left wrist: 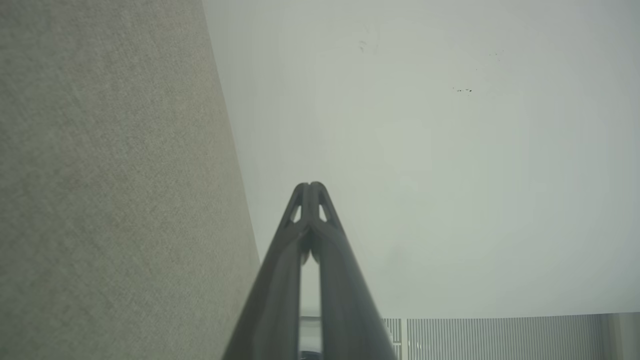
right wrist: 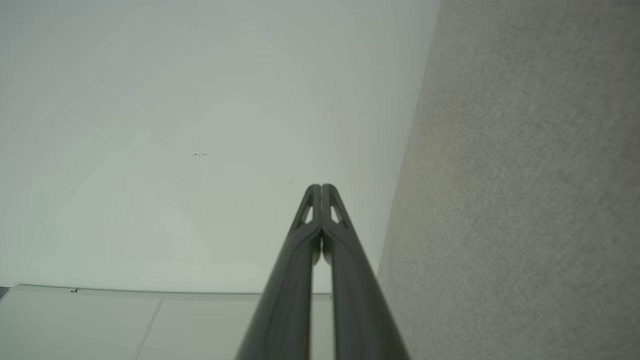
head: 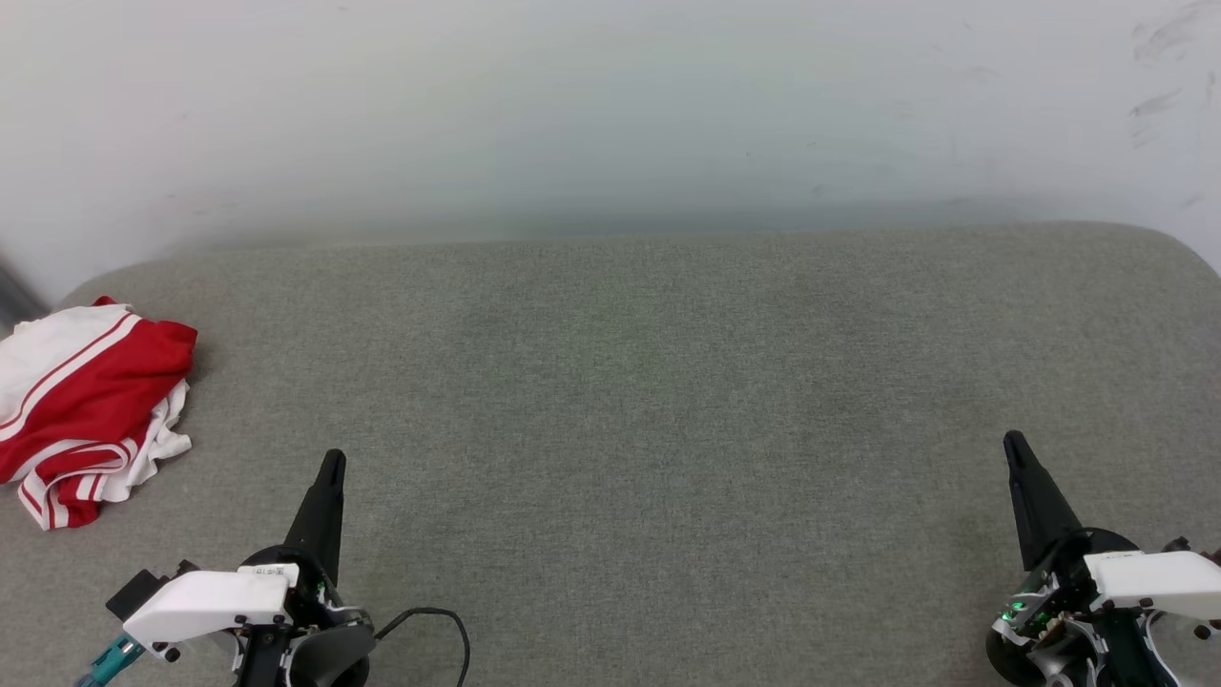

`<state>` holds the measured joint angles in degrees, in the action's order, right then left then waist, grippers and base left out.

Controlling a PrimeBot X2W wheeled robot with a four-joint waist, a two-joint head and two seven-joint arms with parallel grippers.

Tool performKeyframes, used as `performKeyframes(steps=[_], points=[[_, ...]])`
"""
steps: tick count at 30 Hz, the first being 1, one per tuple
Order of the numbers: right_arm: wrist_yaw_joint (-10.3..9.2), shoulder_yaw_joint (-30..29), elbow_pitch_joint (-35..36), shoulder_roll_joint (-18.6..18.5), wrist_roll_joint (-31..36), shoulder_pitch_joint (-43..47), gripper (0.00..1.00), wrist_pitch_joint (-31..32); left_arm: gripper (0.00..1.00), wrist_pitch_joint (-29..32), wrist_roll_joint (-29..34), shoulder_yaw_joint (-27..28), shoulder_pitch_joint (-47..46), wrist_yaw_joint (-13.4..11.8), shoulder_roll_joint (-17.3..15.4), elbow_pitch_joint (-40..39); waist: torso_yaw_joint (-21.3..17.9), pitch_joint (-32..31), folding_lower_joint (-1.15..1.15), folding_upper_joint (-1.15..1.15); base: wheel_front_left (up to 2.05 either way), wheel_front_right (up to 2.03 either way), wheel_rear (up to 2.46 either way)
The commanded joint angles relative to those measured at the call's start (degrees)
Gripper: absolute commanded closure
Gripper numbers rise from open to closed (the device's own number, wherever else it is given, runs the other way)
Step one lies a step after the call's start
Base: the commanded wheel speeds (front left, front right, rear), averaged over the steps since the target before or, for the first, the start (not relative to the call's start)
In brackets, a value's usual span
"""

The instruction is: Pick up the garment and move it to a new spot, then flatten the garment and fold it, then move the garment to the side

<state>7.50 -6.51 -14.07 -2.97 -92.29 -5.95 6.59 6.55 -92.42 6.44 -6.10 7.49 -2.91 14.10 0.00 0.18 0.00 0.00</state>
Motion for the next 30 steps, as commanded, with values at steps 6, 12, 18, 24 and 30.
performKeyframes(steps=[6, 12, 18, 24, 30], points=[[-0.03, 0.0, 0.0, 0.3, 0.0, -0.8, 1.0, -0.1, 1.0, 0.0, 0.2, 0.2, -0.4, 0.1, 0.1, -0.1, 0.0, 0.0, 0.0, 0.0, 0.0, 0.0, 0.0], [-0.03, 0.0, 0.0, 0.3, 0.0, -0.8, 1.0, -0.1, 1.0, 0.0, 0.2, 0.2, -0.4, 0.1, 0.1, -0.1, 0.0, 0.0, 0.0, 0.0, 0.0, 0.0, 0.0], [-0.03, 0.0, 0.0, 0.3, 0.0, -0.8, 1.0, -0.1, 1.0, 0.0, 0.2, 0.1, -0.4, 0.1, 0.1, -0.1, 0.0, 0.0, 0.0, 0.0, 0.0, 0.0, 0.0], [-0.03, 0.0, 0.0, 0.3, 0.0, -0.8, 1.0, -0.1, 1.0, 0.0, 0.2, 0.2, -0.4, 0.1, 0.1, -0.1, 0.0, 0.0, 0.0, 0.0, 0.0, 0.0, 0.0], [0.0, 0.0, -0.2, 0.0, 0.0, 0.2, 0.0, -0.1, 0.0, 0.0, 0.0, 0.0, 0.1, 0.0, 0.0, 0.2, 0.0, 0.0, 0.0, 0.0, 0.0, 0.0, 0.0]])
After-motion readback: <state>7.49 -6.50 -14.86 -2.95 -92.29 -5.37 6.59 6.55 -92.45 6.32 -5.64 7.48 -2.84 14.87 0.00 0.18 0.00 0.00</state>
